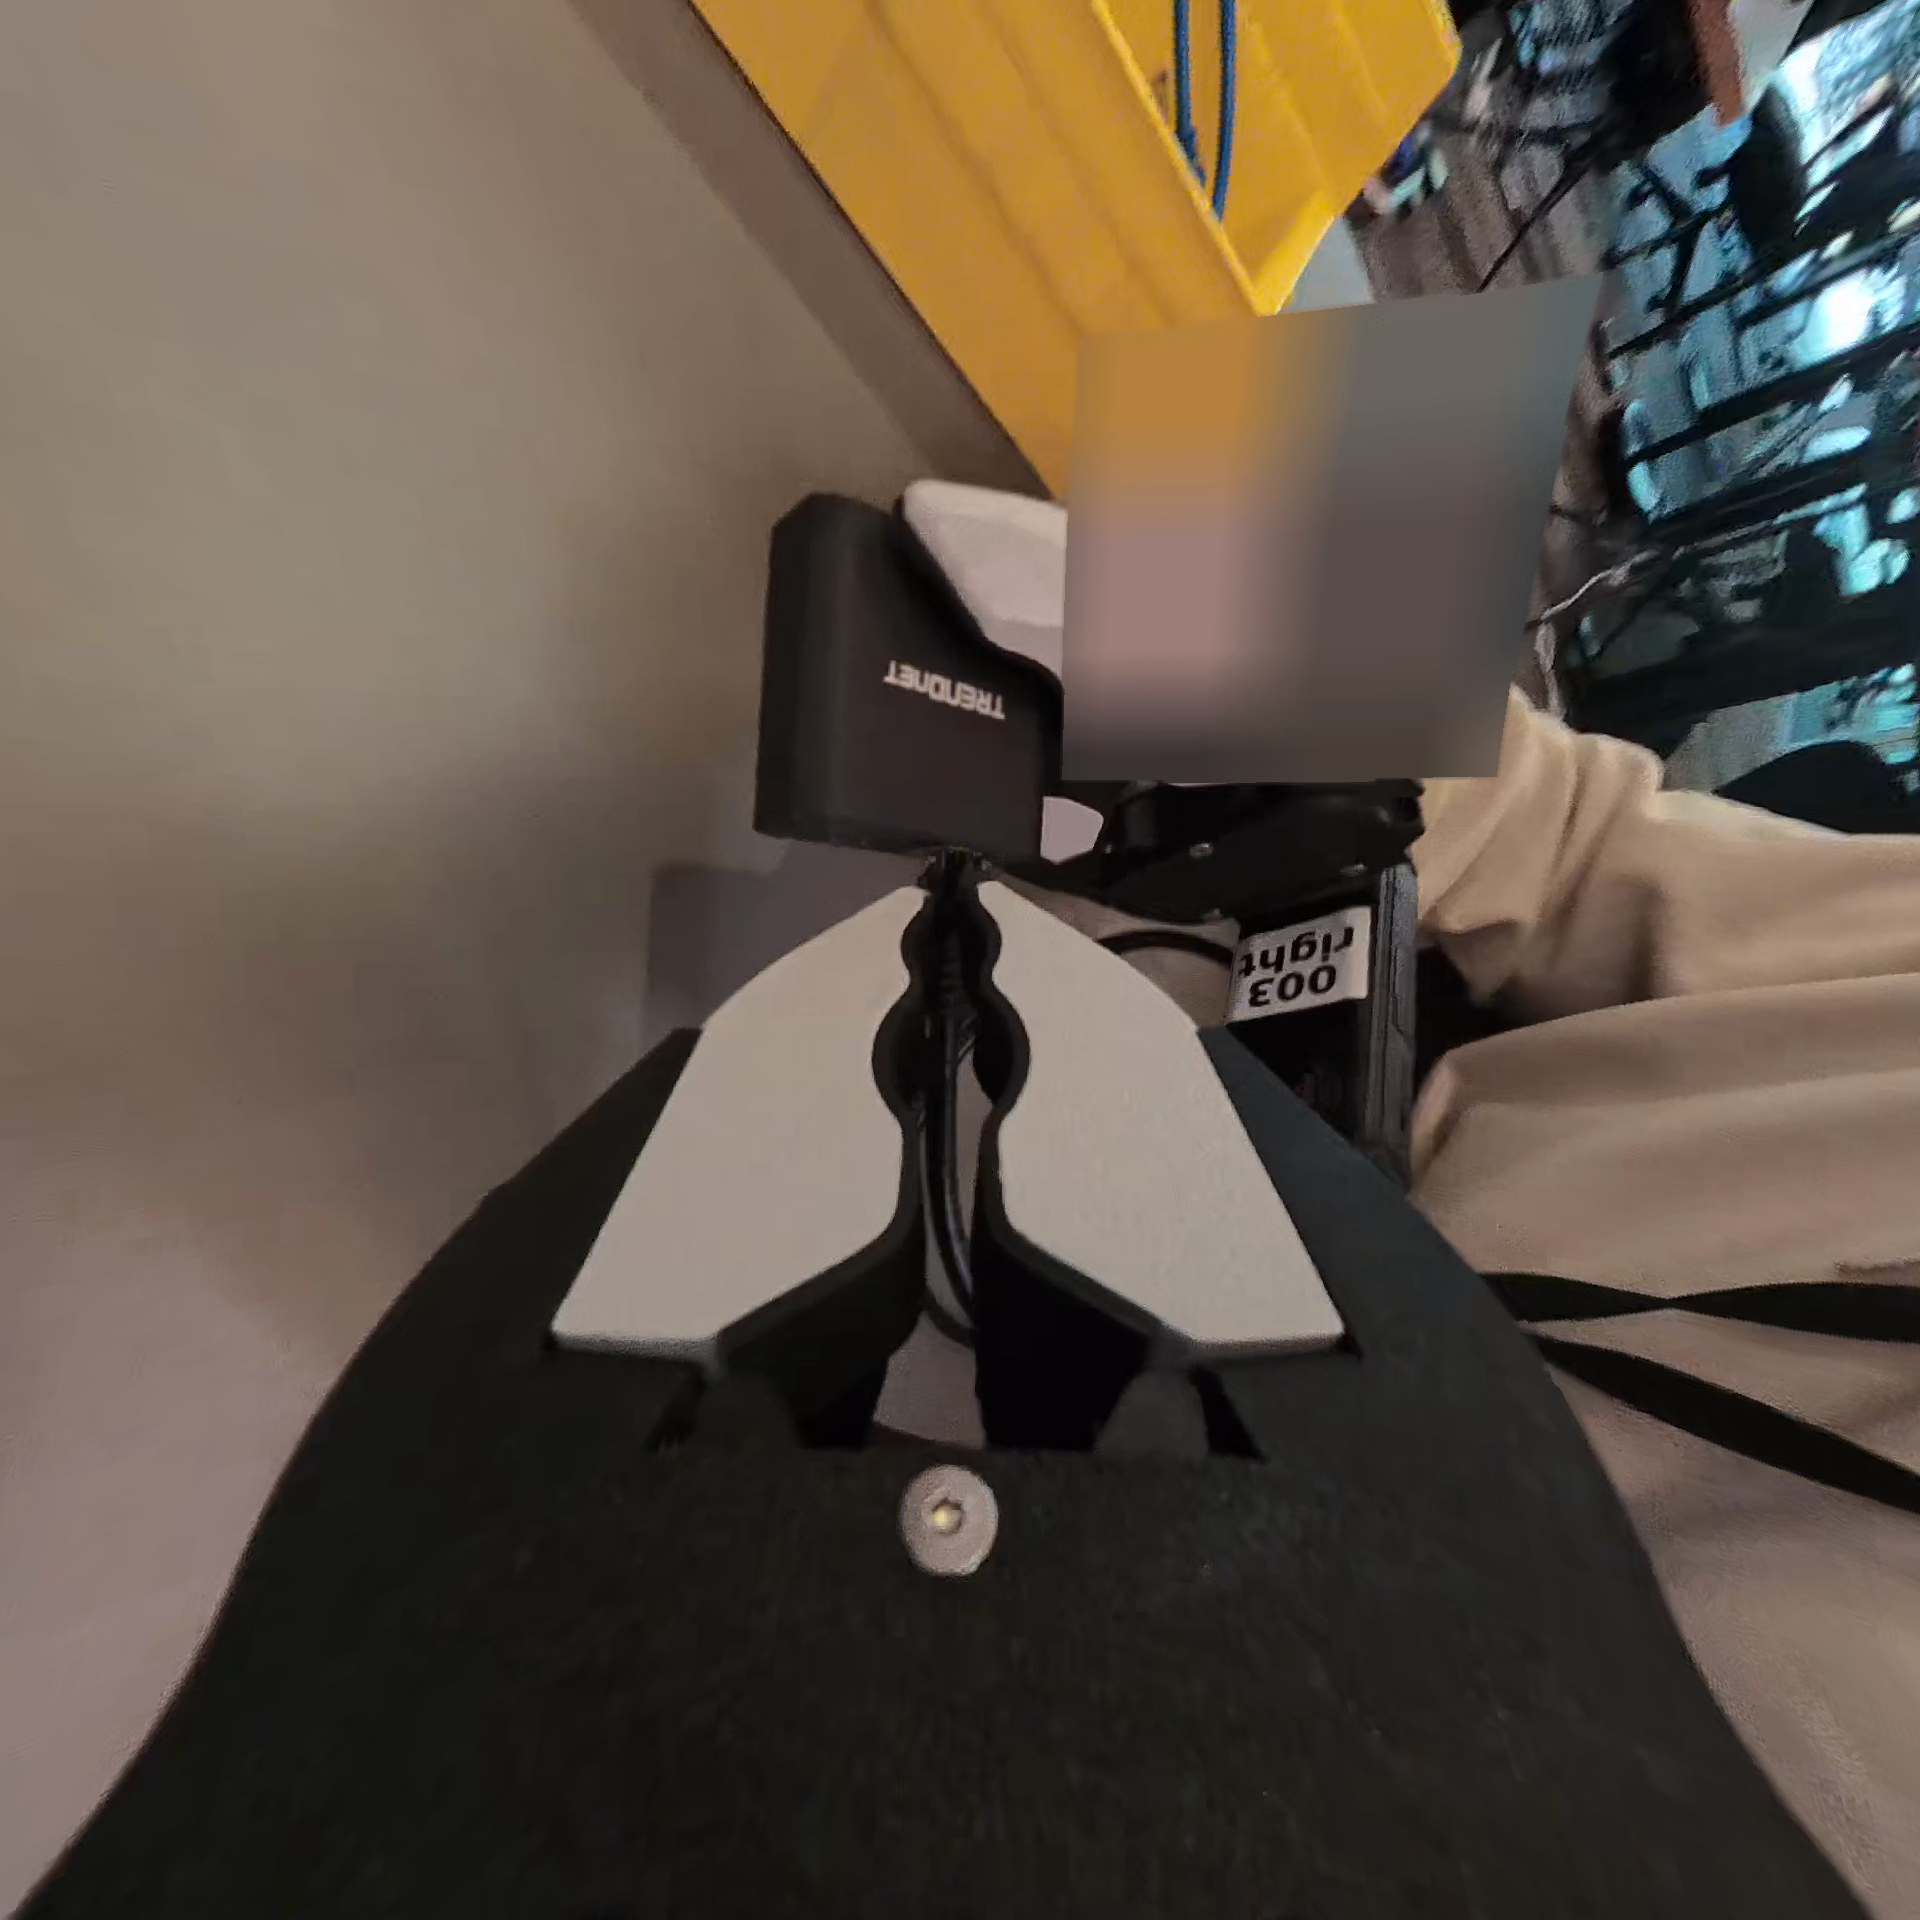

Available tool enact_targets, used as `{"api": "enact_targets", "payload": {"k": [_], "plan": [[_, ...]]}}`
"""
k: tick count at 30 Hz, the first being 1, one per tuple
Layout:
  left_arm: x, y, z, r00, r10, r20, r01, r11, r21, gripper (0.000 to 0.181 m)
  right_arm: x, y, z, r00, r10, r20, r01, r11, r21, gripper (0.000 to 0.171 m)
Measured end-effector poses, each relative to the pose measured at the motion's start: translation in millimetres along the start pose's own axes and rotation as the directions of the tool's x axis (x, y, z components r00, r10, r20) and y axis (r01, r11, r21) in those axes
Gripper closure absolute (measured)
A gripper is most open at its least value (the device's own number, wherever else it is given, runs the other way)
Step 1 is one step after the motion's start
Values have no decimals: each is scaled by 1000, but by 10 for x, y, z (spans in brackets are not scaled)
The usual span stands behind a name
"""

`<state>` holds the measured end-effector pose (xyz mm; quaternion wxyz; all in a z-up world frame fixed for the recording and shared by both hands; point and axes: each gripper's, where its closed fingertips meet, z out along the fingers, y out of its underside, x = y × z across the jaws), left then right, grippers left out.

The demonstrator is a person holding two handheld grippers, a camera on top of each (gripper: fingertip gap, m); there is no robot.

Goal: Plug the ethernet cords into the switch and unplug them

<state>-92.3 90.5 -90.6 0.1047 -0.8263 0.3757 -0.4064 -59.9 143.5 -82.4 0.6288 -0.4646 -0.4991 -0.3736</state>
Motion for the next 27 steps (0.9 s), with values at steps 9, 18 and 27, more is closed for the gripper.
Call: {"api": "enact_targets", "payload": {"k": [9, 18, 27], "plan": [[10, 52, -27, 995, 94, 23, -95, 995, 29, 178, -191, -66, 3, 996, 42, 78, -47, 997, 59, 147], [-98, 111, -44, 865, 394, 312, -406, 913, -27, 149, -297, -123, 24, 995, 20, 96, -24, 999, 42, 147], [-210, 183, 109, 749, 490, 447, -495, 861, -115, 168, -385, -79, 41, 991, 27, 129, -29, 1000, 10, 146]]}}
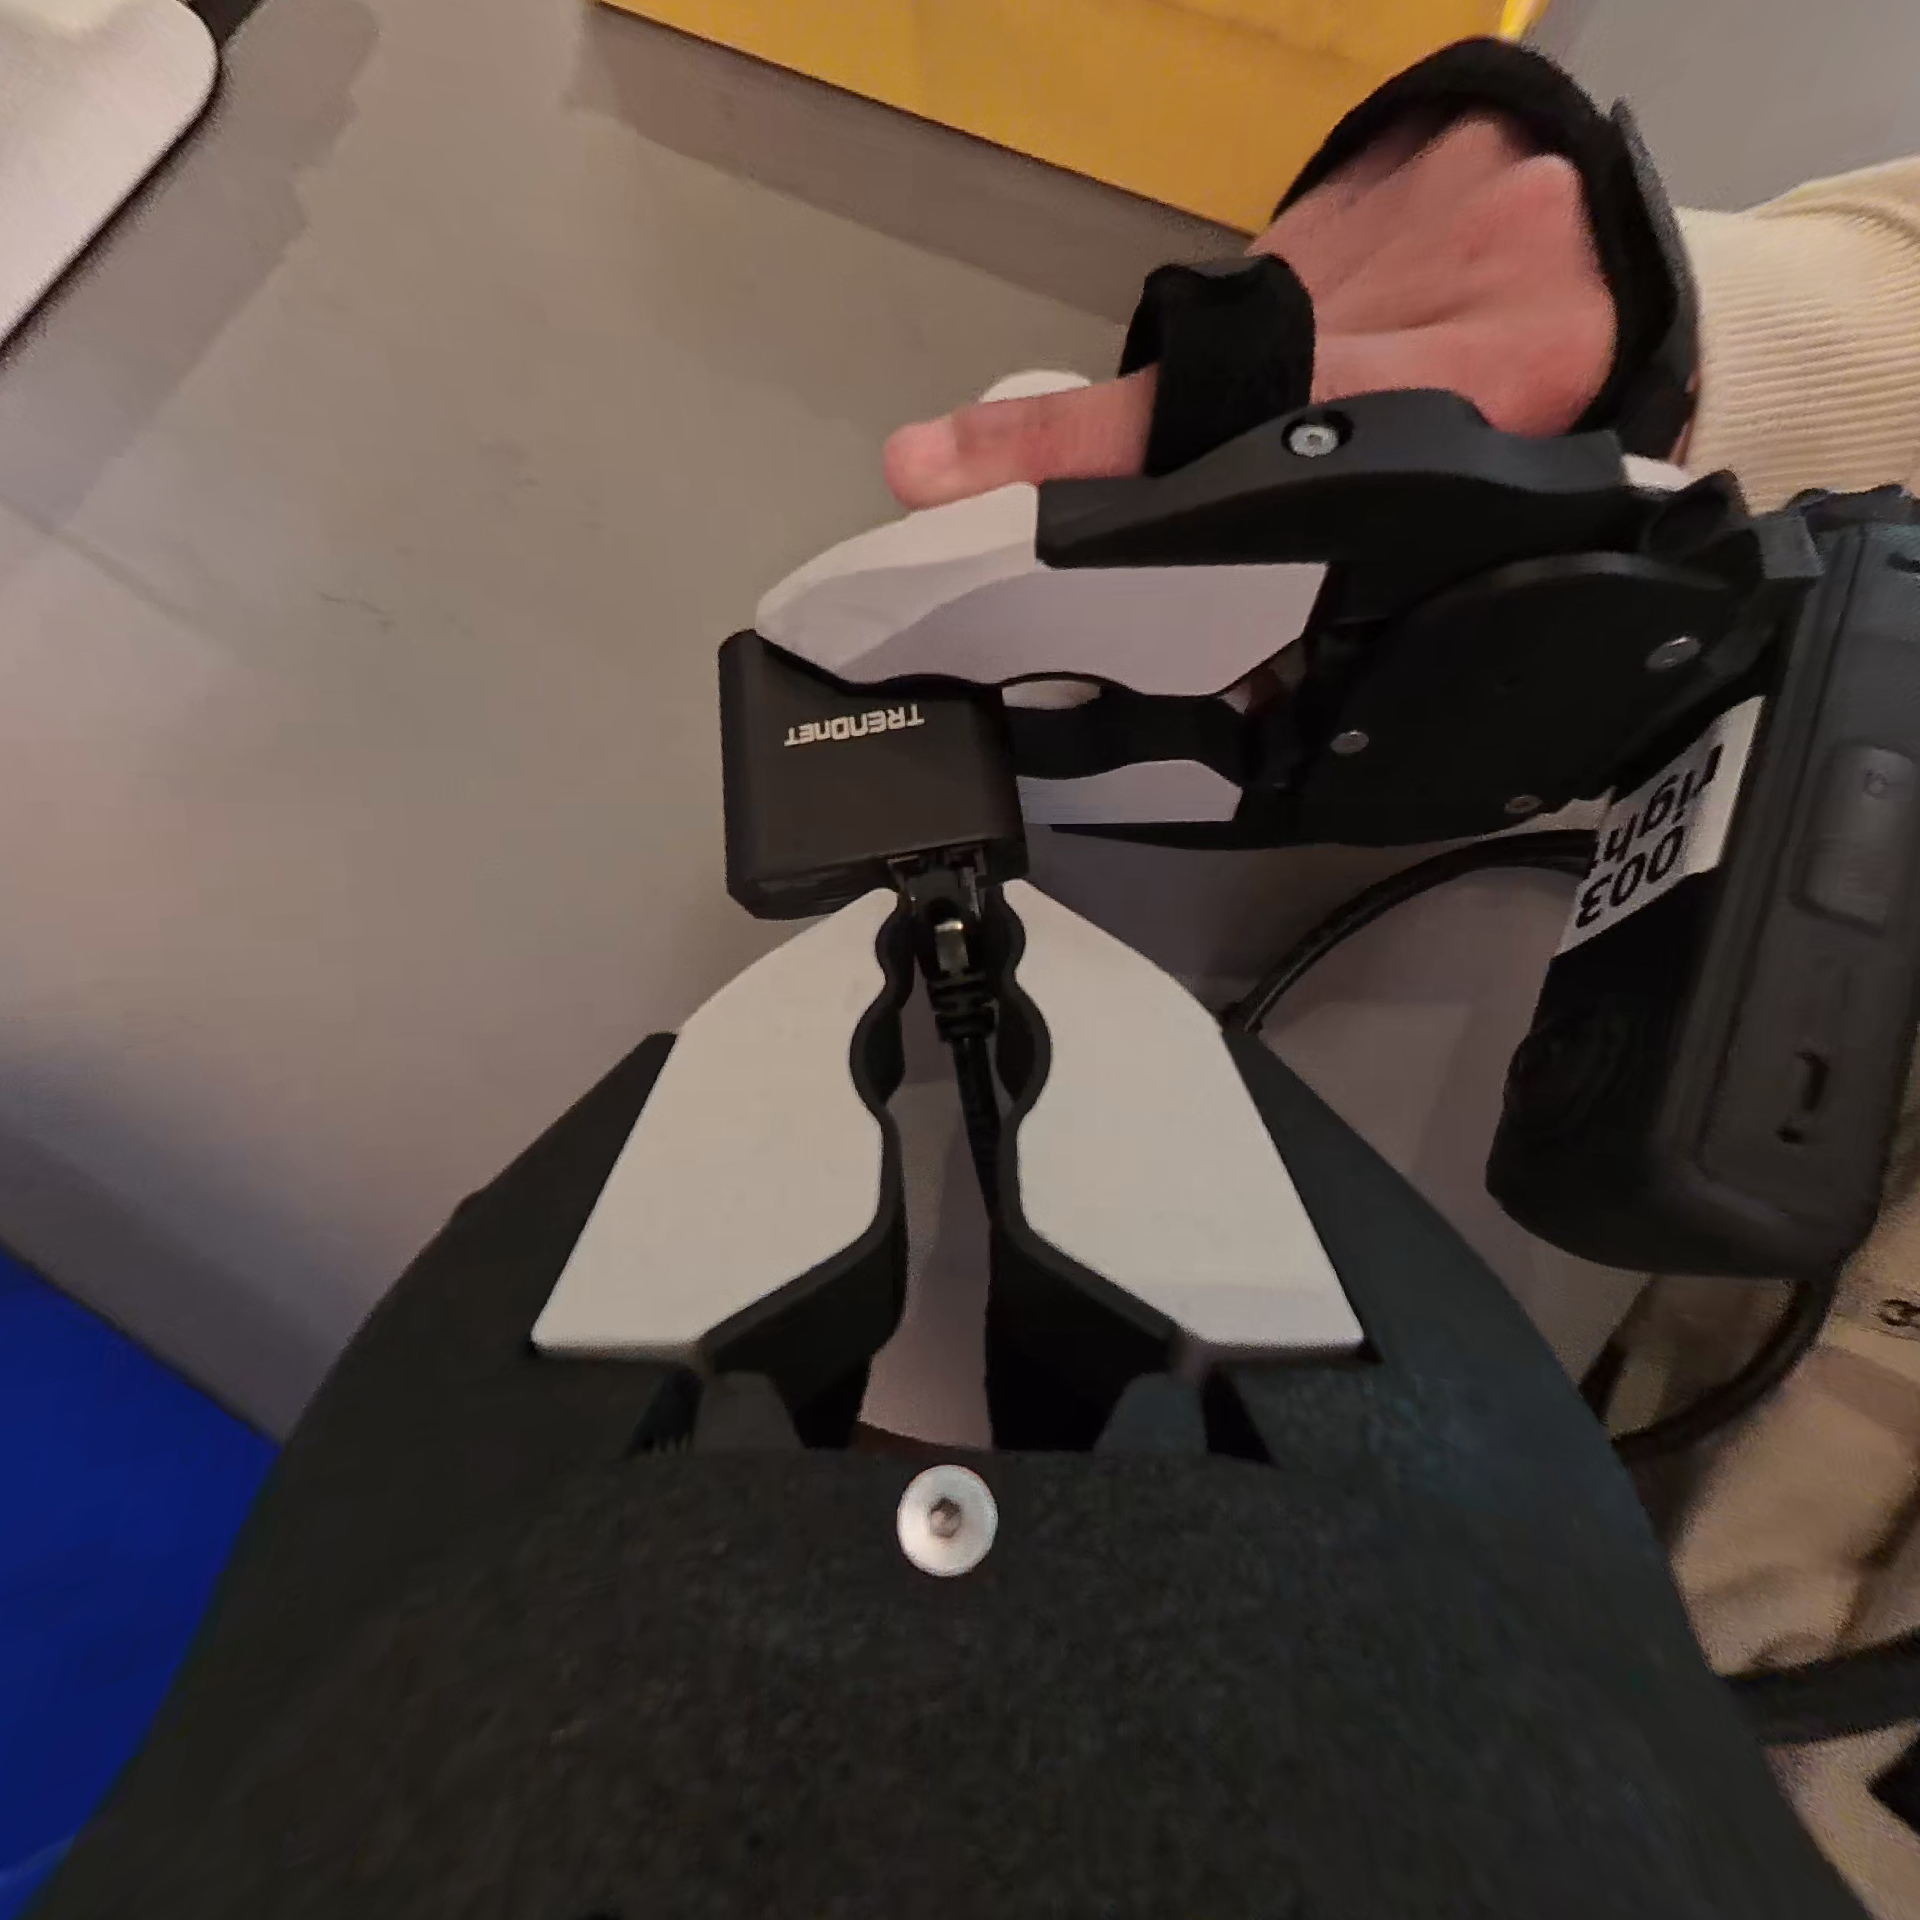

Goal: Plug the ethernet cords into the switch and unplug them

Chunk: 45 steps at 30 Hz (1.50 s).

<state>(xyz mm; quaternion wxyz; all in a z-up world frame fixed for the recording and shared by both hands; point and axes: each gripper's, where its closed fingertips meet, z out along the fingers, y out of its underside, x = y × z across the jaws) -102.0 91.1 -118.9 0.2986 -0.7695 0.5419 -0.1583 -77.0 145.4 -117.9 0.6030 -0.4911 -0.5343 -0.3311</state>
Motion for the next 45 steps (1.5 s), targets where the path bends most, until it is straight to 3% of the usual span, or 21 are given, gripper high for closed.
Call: {"api": "enact_targets", "payload": {"k": [8, 16, 21, 26, 29, 32, 40, 45], "plan": [[-18, 76, -10, 1000, 4, 18, -3, 1000, -8, 169, -104, -48, 32, 998, 45, 53, -46, 999, 6, 146], [-116, 163, 5, 996, -71, -57, 70, 997, -26, 169, -164, -288, -119, 997, -29, 67, 11, 966, 258, 144], [-69, 169, 32, 999, -8, -37, 6, 998, -58, 169, -257, -259, -24, 990, -49, 130, 24, 983, 184, 144], [-59, 10, -101, 984, -109, -138, 124, 987, 102, 169, -115, -183, -53, 998, -28, 50, 19, 987, 162, 147], [-260, -83, -359, 904, -310, -294, 379, 899, 219, 164, -41, -195, -96, 992, -110, -62, 120, 973, 198, 147], [-306, 17, -355, 733, -473, -489, 605, 782, 149, 153, 23, -261, -118, 984, -131, -122, 155, 965, 210, 146], [-22, 110, -94, 436, -578, -689, 777, 629, -36, 160, -77, -319, -112, 977, -177, -116, 198, 955, 218, 146], [49, 108, -78, 409, -580, -705, 775, 628, -68, 165, -92, -311, -97, 976, -188, -109, 207, 955, 211, 146]]}}
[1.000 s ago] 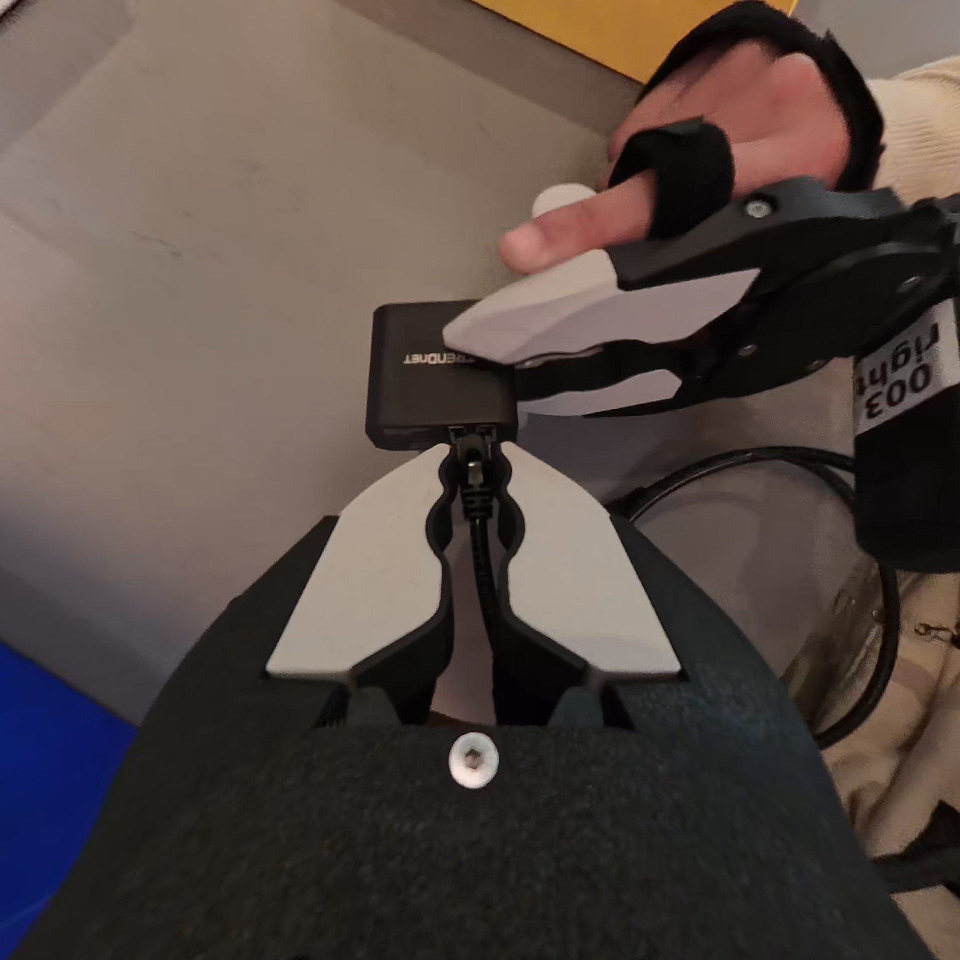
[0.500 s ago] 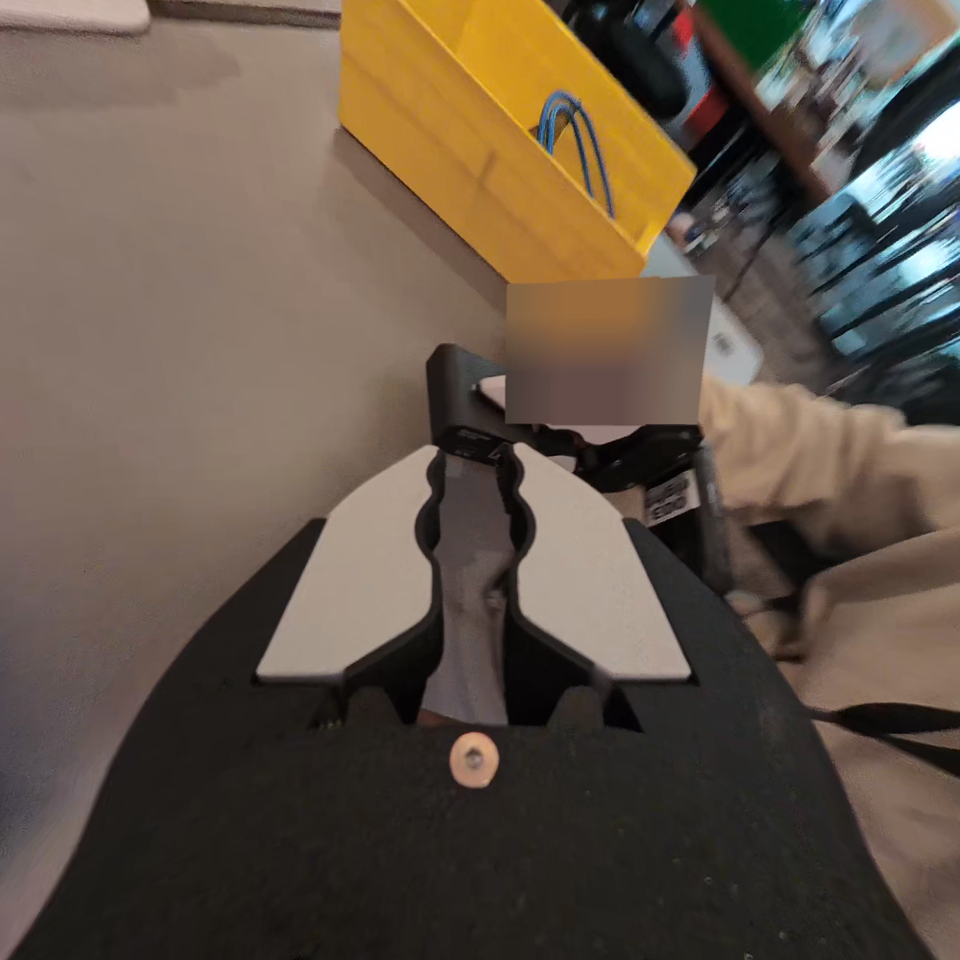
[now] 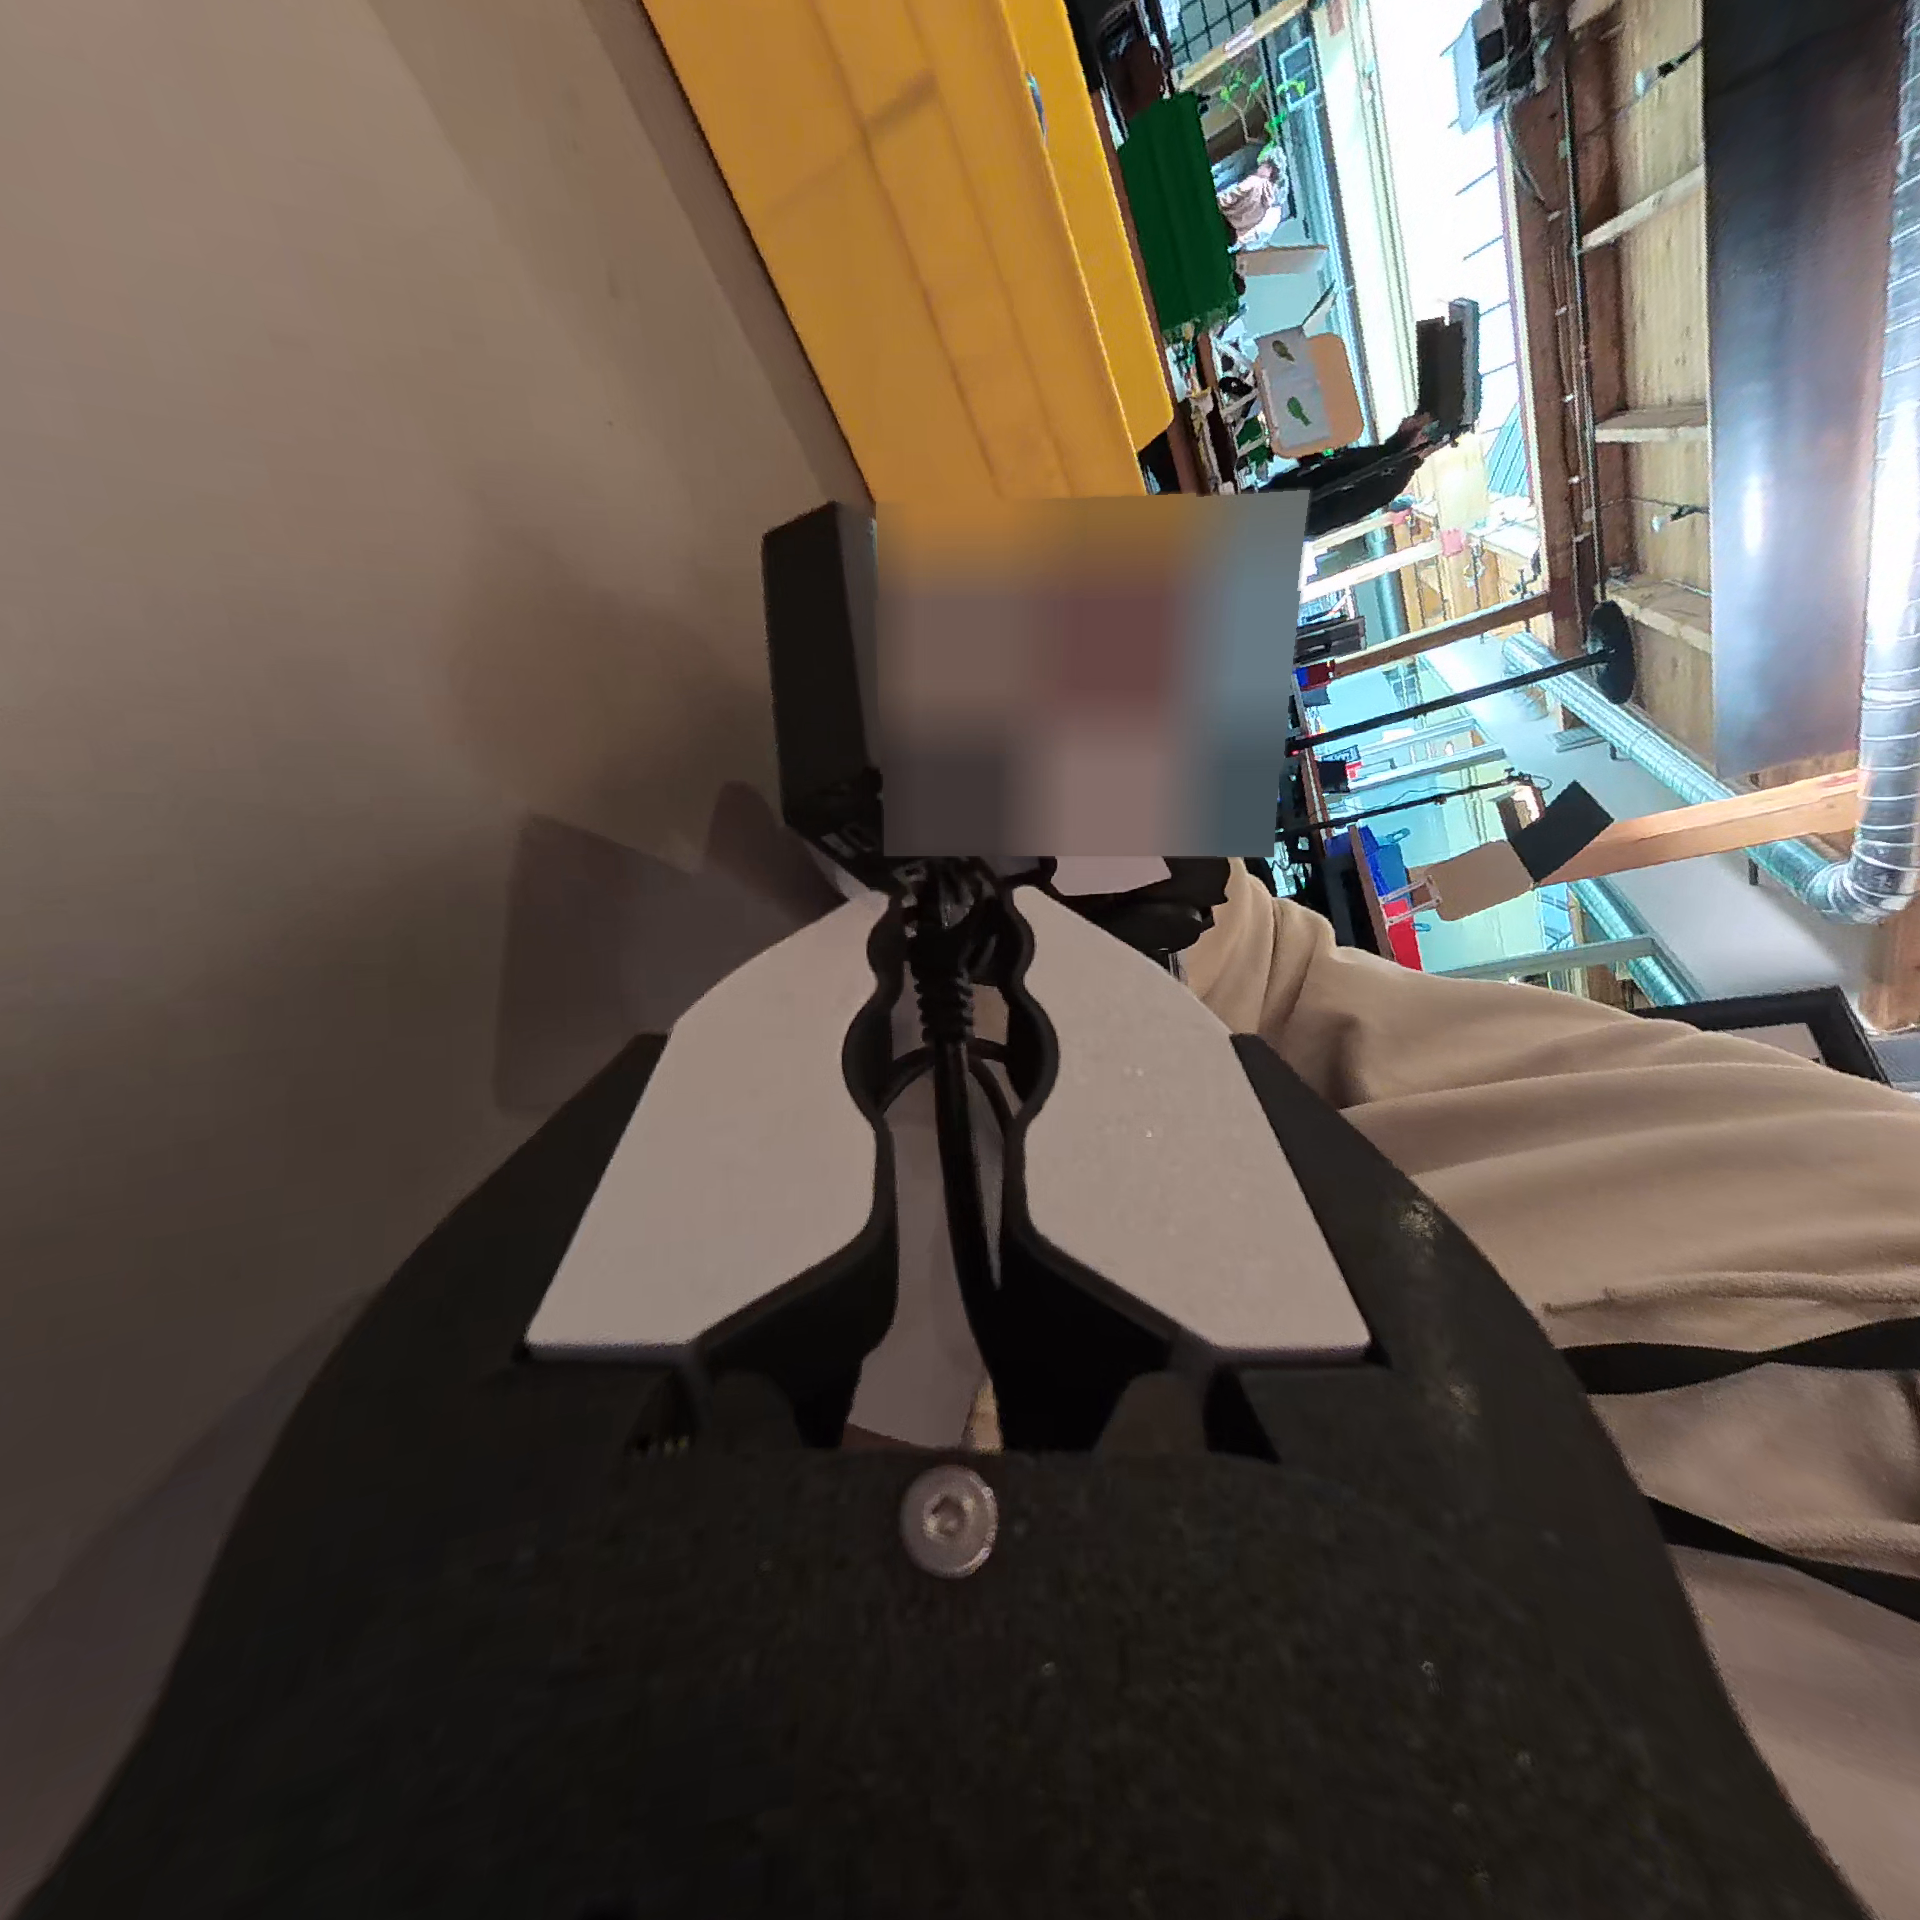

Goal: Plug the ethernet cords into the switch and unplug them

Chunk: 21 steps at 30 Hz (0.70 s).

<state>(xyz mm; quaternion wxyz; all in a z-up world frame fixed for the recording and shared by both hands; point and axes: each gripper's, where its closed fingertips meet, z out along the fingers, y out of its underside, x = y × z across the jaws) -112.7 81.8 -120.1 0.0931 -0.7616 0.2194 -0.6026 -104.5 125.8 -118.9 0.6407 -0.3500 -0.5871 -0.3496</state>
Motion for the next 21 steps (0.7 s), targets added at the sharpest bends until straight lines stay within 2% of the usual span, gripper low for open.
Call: {"api": "enact_targets", "payload": {"k": [6, 21], "plan": [[2, 4, -14, 1000, 24, -17, -24, 1000, 0, 167, 43, -15, -20, 1000, -14, -18, 14, 1000, 0, 147], [-47, 9, 34, 989, 132, 61, -131, 991, -24, 169, 19, 45, -1, 1000, -2, -2, 2, 999, -51, 147]]}}
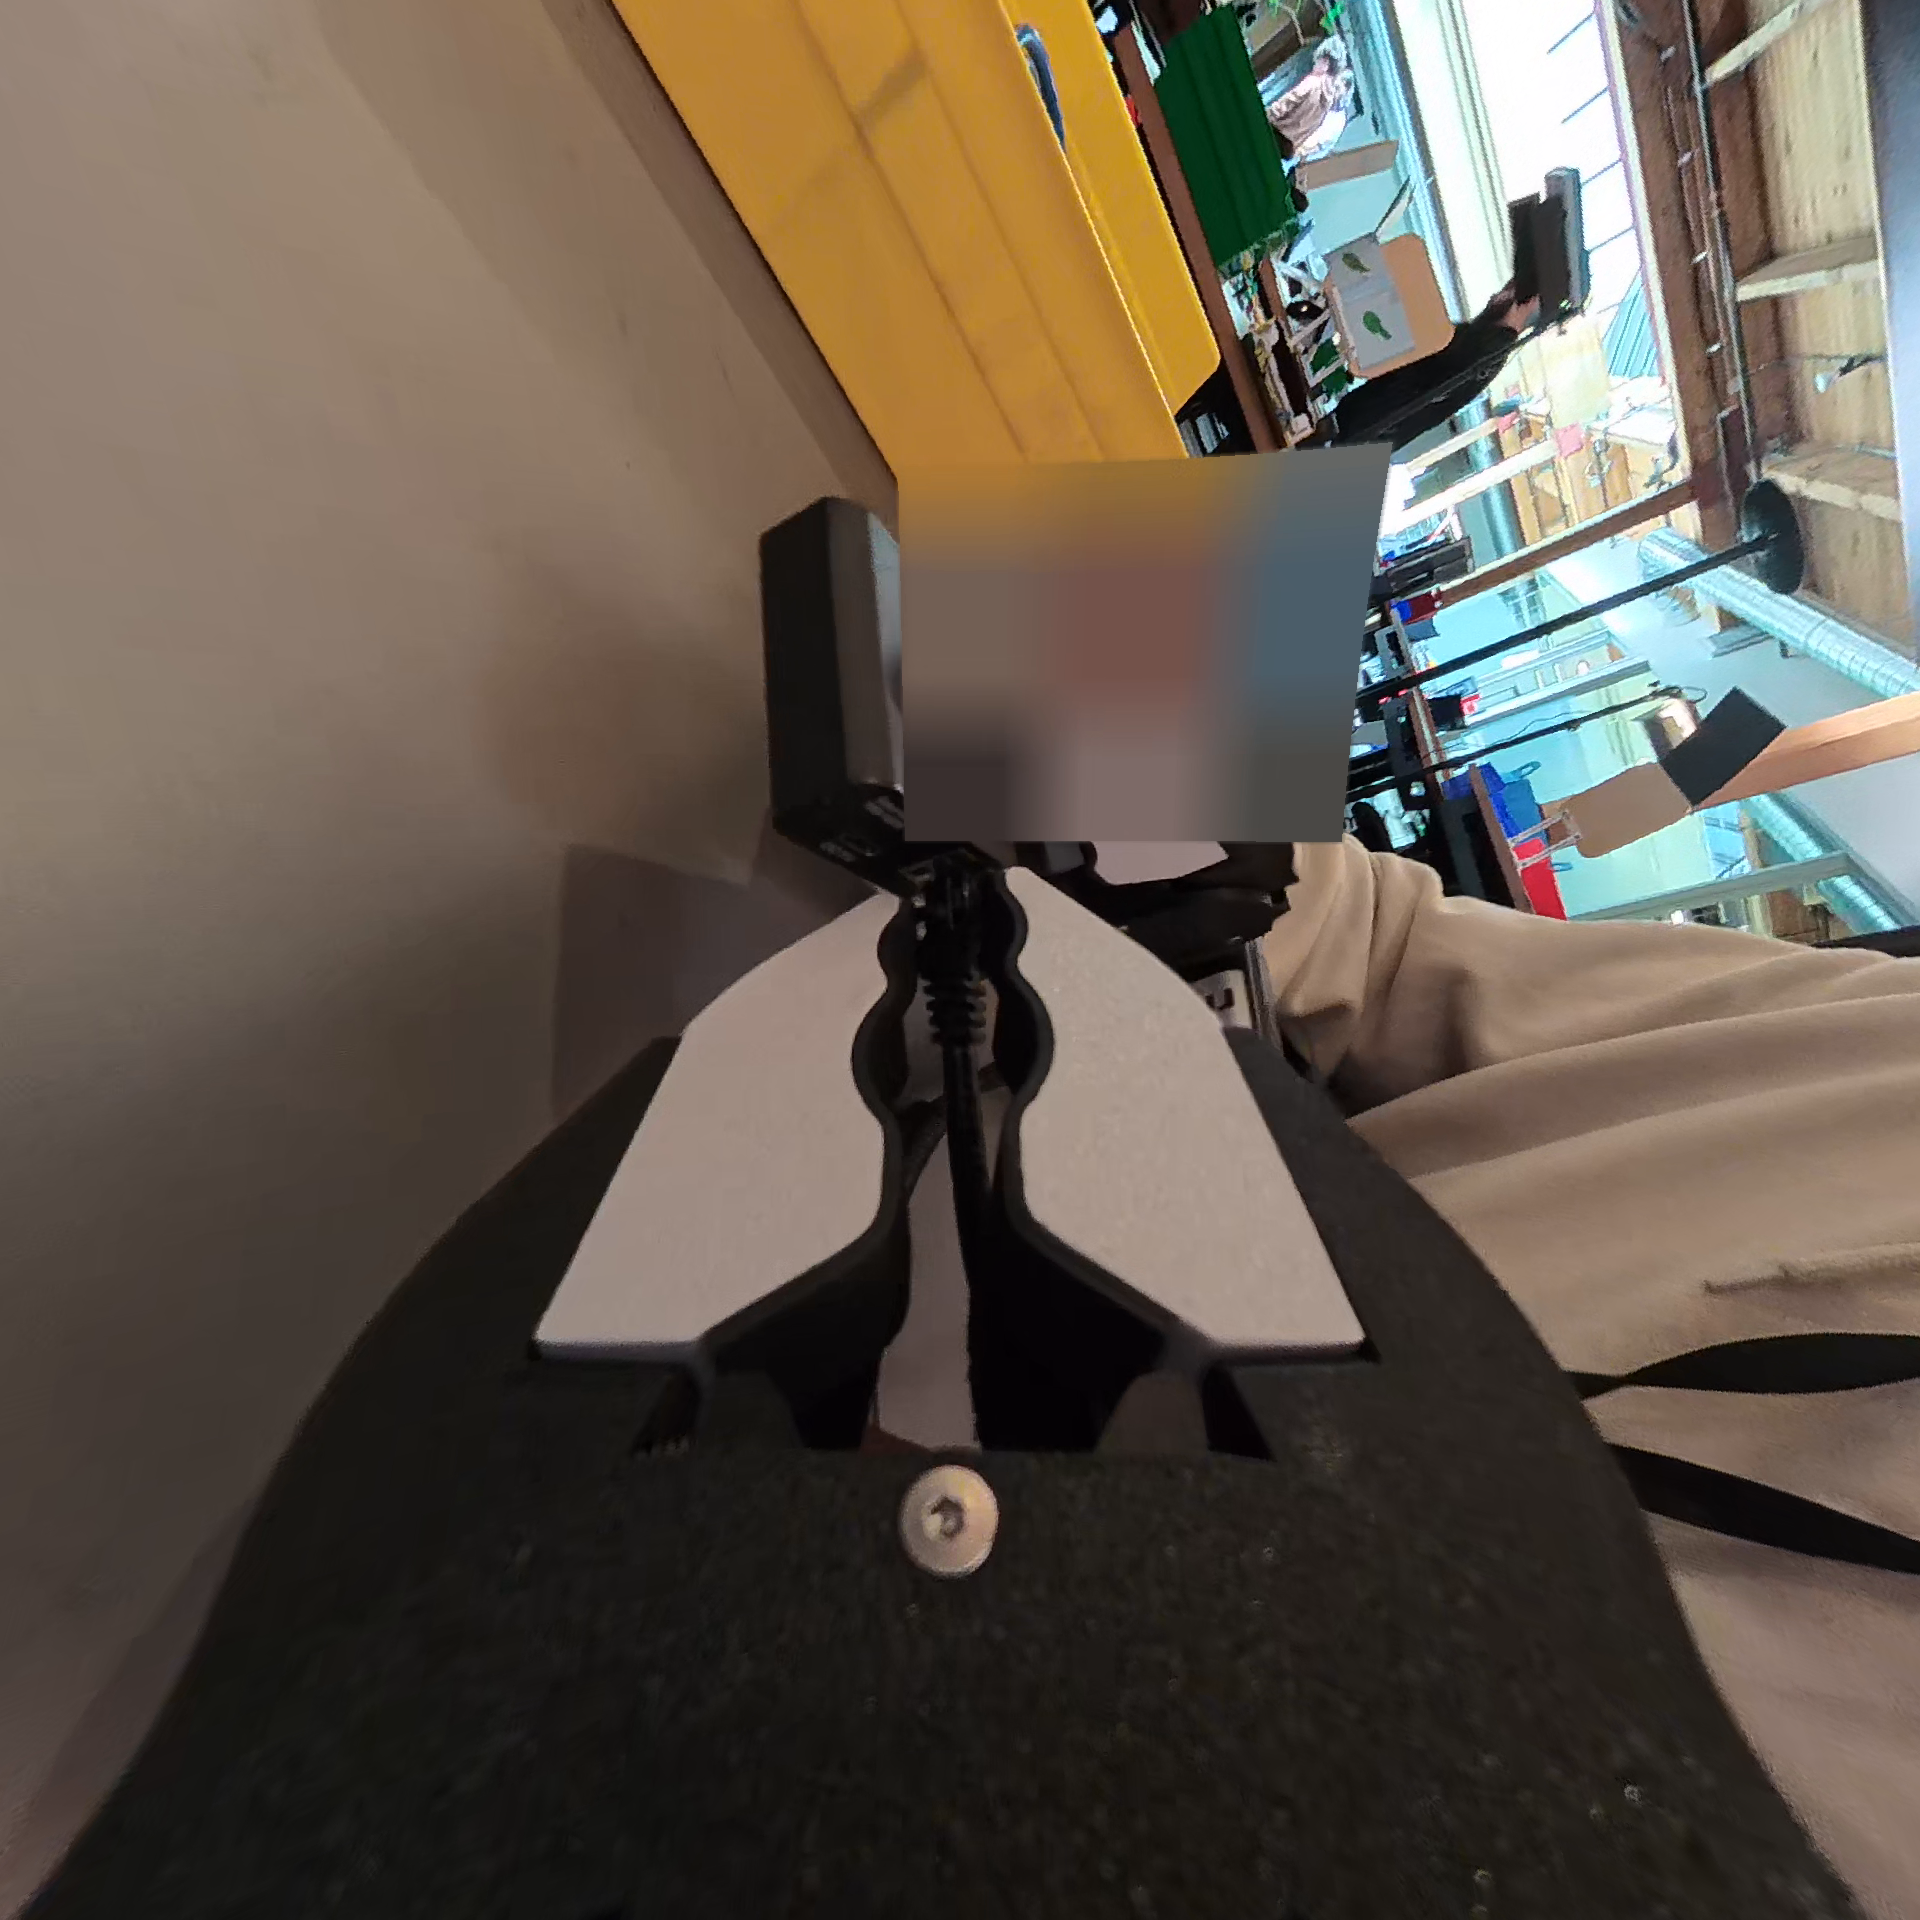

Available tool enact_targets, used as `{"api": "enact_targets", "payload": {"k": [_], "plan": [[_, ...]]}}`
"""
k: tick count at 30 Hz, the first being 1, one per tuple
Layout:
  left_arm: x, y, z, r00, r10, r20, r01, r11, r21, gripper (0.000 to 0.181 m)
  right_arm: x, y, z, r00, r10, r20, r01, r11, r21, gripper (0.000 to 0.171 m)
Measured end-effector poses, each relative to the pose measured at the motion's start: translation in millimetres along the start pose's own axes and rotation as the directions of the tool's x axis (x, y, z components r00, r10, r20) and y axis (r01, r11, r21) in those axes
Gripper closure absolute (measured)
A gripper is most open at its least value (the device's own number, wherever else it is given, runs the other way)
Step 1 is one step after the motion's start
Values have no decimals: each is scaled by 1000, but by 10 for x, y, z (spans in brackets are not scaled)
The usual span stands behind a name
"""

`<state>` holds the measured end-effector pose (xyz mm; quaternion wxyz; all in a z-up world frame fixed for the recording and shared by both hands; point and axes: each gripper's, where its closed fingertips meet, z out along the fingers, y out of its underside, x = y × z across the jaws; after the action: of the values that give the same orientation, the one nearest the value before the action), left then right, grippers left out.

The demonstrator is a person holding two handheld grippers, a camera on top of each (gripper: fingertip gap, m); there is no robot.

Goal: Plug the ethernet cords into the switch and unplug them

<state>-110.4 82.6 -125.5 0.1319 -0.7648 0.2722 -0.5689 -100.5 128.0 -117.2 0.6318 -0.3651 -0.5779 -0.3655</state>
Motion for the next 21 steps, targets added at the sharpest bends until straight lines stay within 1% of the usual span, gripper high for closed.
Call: {"api": "enact_targets", "payload": {"k": [3, 4, 6, 8, 10, 13, 14, 15, 19, 21], "plan": [[20, -63, -8, 999, 45, 15, -46, 998, 36, 168, 29, 24, 13, 1000, 21, -8, -21, 1000, -4, 147], [38, -82, -16, 996, 87, 28, -88, 995, 47, 166, 34, 24, 16, 999, 48, 1, -48, 999, -1, 147], [29, -104, -44, 969, 217, 121, -224, 973, 47, 164, 17, 24, 21, 998, 59, 17, -59, 998, -8, 147], [7, -93, -70, 888, 390, 246, -400, 917, -10, 160, 5, 24, 17, 998, 63, 21, -63, 998, -7, 147], [-4, -52, -69, 774, 539, 333, -539, 836, -100, 159, -10, 43, 20, 997, 73, 31, -72, 997, -16, 147], [-69, -32, -49, 605, 666, 436, -650, 730, -212, 164, -6, 14, 16, 997, 74, 31, -73, 997, -8, 147], [-78, -38, -45, 559, 692, 456, -676, 699, -232, 168, -11, -2, 13, 997, 75, 35, -75, 997, -6, 147], [-89, -51, -47, 521, 708, 477, -693, 677, -248, 169, -24, 4, 17, 996, 75, 42, -75, 997, -15, 147], [-166, -34, -42, 439, 745, 503, -692, 637, -339, 168, -110, 27, 31, 993, 86, 87, -84, 996, -23, 147], [-200, -4, -45, 424, 751, 506, -675, 634, -376, 168, -163, 22, 34, 990, 90, 106, -88, 996, -29, 146]]}}
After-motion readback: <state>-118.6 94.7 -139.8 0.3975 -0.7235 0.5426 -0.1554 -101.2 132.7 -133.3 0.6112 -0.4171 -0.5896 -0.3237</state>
